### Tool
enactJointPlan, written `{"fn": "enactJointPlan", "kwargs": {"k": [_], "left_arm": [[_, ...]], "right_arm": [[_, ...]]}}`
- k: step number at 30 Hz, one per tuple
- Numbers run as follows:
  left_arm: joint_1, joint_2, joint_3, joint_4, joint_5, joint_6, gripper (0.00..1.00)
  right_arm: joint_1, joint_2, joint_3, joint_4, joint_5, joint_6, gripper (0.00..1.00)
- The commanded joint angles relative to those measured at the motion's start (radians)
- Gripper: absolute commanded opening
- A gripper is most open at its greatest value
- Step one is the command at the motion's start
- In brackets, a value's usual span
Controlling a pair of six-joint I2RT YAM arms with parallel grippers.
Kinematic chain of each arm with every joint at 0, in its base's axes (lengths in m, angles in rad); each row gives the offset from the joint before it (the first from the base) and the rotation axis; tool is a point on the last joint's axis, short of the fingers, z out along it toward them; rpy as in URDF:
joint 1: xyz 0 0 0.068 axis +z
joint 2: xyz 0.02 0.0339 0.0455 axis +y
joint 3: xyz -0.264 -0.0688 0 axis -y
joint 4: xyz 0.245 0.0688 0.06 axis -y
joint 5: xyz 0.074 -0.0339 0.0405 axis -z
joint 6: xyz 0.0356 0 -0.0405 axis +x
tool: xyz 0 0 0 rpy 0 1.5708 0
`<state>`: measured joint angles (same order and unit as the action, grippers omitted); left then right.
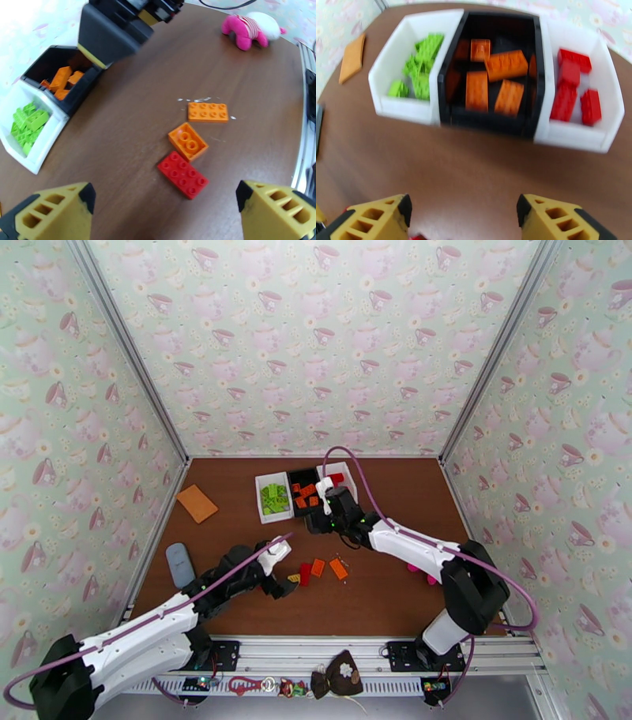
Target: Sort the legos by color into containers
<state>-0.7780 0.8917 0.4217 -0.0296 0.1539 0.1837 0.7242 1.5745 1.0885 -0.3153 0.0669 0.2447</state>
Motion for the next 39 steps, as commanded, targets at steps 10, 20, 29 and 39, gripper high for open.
{"fn": "enactJointPlan", "kwargs": {"k": [10,20,29,39], "left_arm": [[-0.017,-0.015,0.091,-0.124,0.015,-0.017,1.0],[-0.015,0.024,0.062,-0.078,0.052,0.043,1.0],[-0.015,0.027,0.057,-0.076,0.091,0.06,1.0],[-0.015,-0.005,0.042,-0.087,0.096,0.05,1.0]], "right_arm": [[0.035,-0.066,-0.016,-0.451,0.077,0.04,0.78],[0.071,0.032,-0.035,-0.444,0.027,0.109,0.74],[0.118,0.121,-0.044,-0.418,0.028,0.146,0.71],[0.121,0.192,-0.053,-0.382,0.034,0.157,0.55]]}}
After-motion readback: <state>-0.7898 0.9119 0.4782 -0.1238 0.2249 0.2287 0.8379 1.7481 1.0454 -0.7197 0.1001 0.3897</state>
